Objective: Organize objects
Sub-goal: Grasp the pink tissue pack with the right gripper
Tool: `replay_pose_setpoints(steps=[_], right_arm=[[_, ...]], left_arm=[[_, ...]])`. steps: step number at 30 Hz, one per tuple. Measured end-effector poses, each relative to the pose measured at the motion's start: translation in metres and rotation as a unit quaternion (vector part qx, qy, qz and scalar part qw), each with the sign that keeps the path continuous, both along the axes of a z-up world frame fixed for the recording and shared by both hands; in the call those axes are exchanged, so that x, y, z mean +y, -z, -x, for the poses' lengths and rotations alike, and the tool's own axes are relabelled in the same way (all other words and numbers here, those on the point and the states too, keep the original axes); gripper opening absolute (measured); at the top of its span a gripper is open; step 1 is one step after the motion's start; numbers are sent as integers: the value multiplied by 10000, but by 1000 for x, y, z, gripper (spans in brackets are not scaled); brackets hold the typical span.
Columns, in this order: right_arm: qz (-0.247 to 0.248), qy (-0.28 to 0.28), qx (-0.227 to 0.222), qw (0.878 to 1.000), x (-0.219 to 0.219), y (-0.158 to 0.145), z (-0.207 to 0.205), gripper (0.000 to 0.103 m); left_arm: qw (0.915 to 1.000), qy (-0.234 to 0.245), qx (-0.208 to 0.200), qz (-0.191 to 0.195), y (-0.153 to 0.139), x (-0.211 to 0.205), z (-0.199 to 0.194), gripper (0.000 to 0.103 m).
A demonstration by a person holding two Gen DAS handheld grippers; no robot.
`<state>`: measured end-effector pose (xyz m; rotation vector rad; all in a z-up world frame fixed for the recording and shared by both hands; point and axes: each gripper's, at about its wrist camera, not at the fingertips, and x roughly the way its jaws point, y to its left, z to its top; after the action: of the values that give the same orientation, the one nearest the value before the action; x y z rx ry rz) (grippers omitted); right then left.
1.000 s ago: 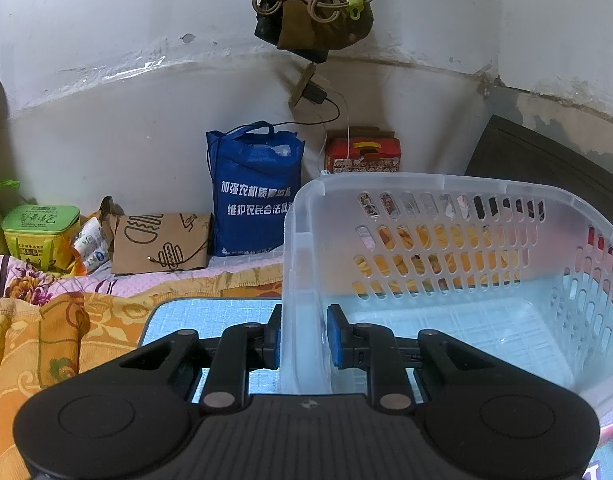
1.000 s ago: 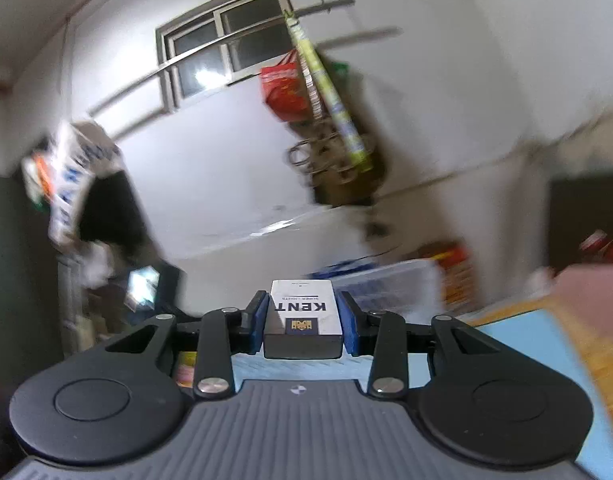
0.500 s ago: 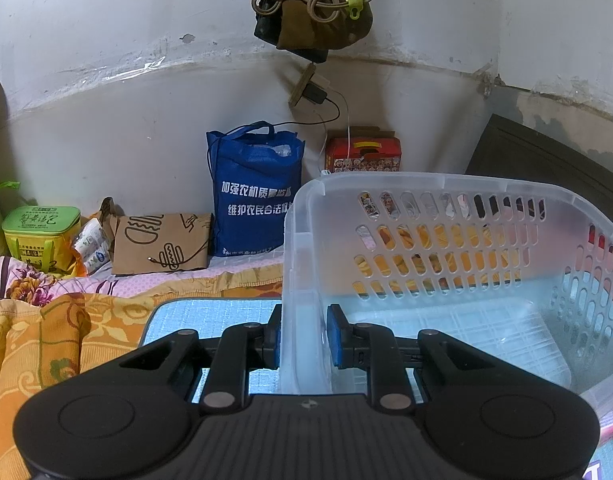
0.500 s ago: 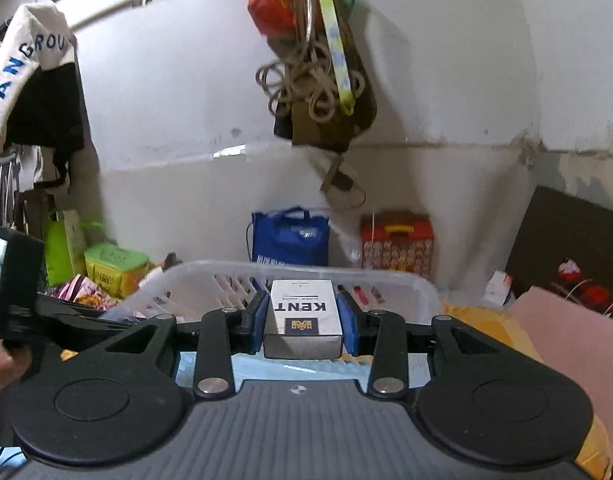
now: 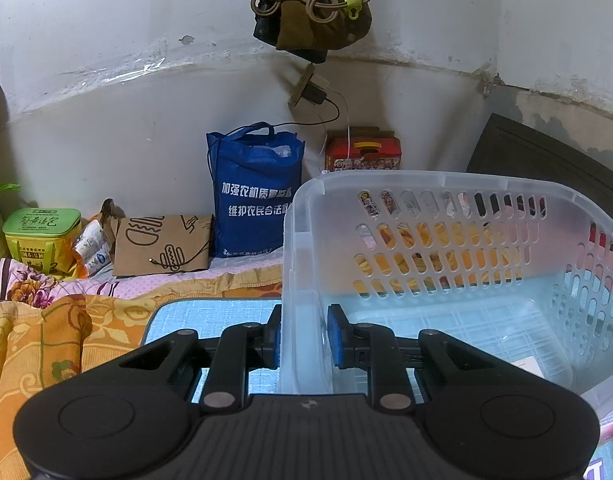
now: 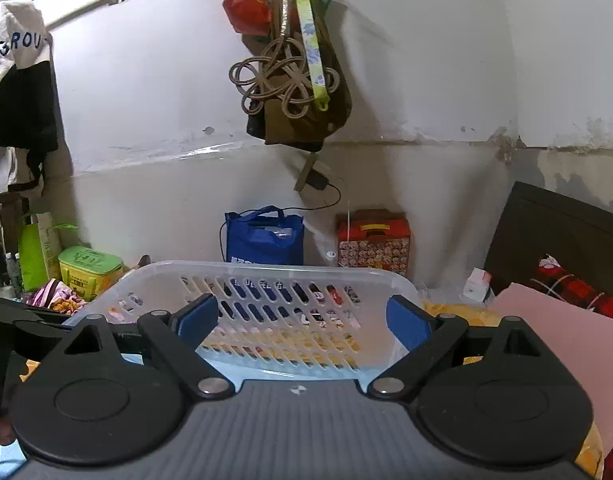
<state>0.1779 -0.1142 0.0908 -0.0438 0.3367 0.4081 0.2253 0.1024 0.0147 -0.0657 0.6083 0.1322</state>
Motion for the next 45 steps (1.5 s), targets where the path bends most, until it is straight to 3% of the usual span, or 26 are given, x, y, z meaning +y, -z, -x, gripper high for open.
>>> replay_pose_setpoints(steps=[6,13,16,20,24,34,40,45], right_arm=[[-58,346,-30,9994,-15,2,10,96],[-607,1163,-334,9908,-58,21,70,103],[-712,1174,80,9905,-66,42,81,103],[-546,701,783,9930,-50,74,81,103],[-522,531,945,9927,-33,91,76,103],[-458,719,1056,9907,-19,105,62,103],[-549,857,1144,9882,-24,108,61,80],[-844,894,1035,9870,-33,108,65,77]], left_arm=[[10000,0,2,-2,-1,0,0,26],[10000,9,-10,-30,-1,0,1,26],[10000,8,-21,-34,-1,0,1,26],[10000,-13,-14,-34,-2,0,1,26],[10000,-13,-14,-52,-3,0,3,26],[9999,-30,-60,-94,-3,1,3,26],[9999,-6,-54,-102,-4,1,3,26],[9999,0,-60,-87,-4,2,3,26]])
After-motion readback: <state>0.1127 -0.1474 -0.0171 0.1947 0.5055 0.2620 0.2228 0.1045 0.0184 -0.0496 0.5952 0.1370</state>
